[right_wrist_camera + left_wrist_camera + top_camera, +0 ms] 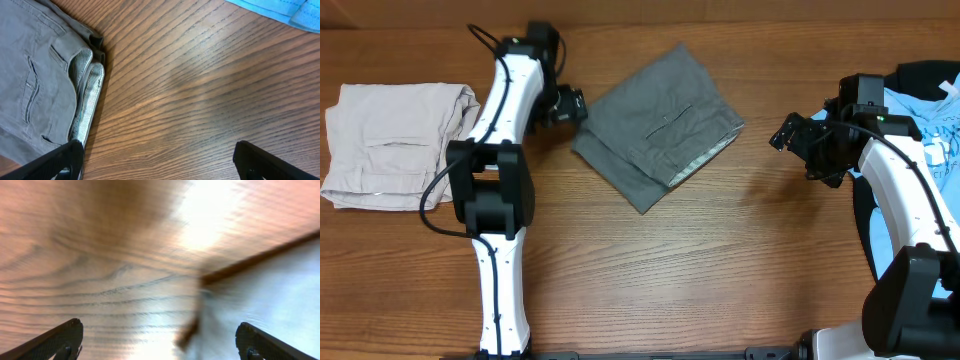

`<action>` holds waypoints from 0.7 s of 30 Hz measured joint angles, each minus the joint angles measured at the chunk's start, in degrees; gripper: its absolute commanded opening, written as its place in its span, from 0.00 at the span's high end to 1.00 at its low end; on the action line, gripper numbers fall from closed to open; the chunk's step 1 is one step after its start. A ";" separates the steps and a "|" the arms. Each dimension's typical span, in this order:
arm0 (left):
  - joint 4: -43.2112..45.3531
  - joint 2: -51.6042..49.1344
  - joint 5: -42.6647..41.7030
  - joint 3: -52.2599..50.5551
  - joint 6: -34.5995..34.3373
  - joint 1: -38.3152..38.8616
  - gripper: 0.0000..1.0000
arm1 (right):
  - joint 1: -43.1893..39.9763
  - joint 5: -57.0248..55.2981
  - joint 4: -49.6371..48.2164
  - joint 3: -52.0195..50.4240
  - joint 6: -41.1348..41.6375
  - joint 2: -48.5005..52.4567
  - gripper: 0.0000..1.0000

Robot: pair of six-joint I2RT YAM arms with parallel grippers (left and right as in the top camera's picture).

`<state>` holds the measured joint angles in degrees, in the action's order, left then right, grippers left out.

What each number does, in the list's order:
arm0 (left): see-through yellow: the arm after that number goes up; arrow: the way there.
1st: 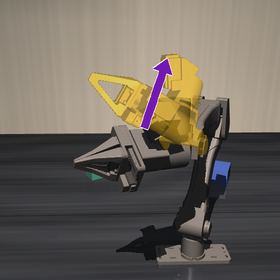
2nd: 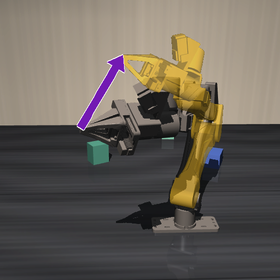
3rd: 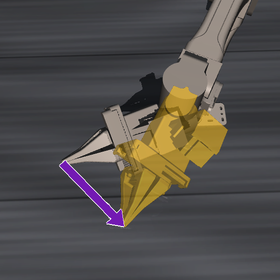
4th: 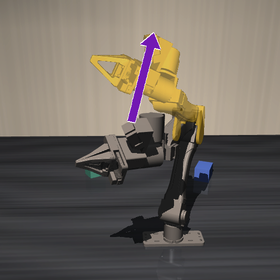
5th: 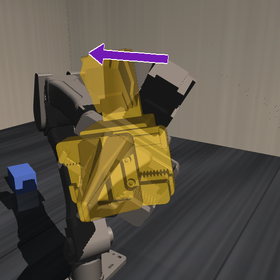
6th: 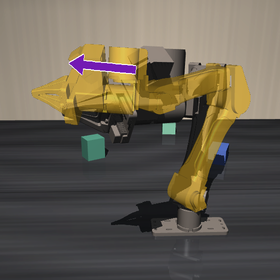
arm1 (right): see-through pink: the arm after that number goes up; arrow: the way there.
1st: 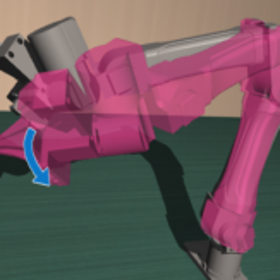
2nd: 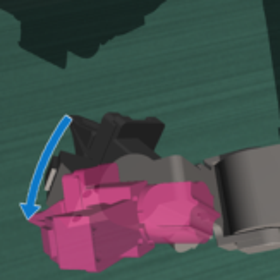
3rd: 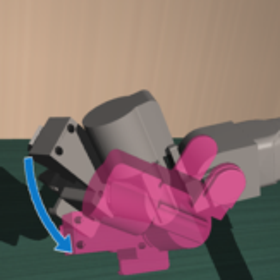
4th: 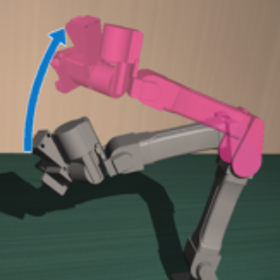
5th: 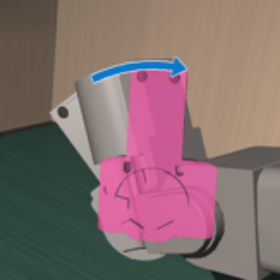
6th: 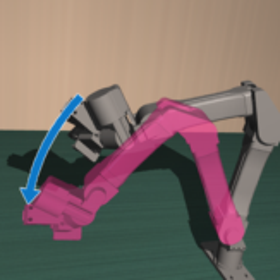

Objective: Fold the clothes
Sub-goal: 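Grasp the folded trousers with the left gripper and drag them leftward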

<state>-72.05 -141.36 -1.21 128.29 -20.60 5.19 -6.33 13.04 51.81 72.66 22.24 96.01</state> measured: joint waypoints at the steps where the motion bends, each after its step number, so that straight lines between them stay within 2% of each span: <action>1: -2.25 0.13 -0.48 3.19 0.07 0.09 0.08 | -0.02 0.00 0.07 0.00 0.02 0.00 0.00; 2: -4.26 0.17 -0.76 5.51 0.17 0.33 0.18 | 0.00 0.00 0.02 0.00 0.02 0.00 0.00; 3: -6.16 0.52 -1.03 7.54 0.46 0.70 0.39 | 0.00 -0.02 0.02 0.00 0.00 0.00 0.00; 4: -7.41 1.07 -1.27 8.81 0.33 1.14 0.55 | 0.00 0.00 0.00 0.00 0.00 0.00 0.00; 5: -9.11 1.97 -1.57 10.21 0.76 1.88 0.93 | 0.00 0.00 0.00 0.00 0.00 0.00 0.00; 6: -10.73 3.32 -1.81 10.86 0.87 3.02 0.96 | 0.00 0.00 0.02 0.00 0.02 0.00 0.00; 12: -14.53 6.27 -2.36 11.65 1.29 11.76 0.96 | 0.00 0.00 0.02 0.00 0.00 0.00 0.00; 21: -4.02 6.25 -2.91 2.05 -0.04 26.43 0.96 | 0.00 0.00 0.02 0.00 0.02 0.00 0.00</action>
<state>-76.07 -135.11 -4.12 130.34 -20.64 31.62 -6.33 13.04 51.83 72.66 22.26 96.01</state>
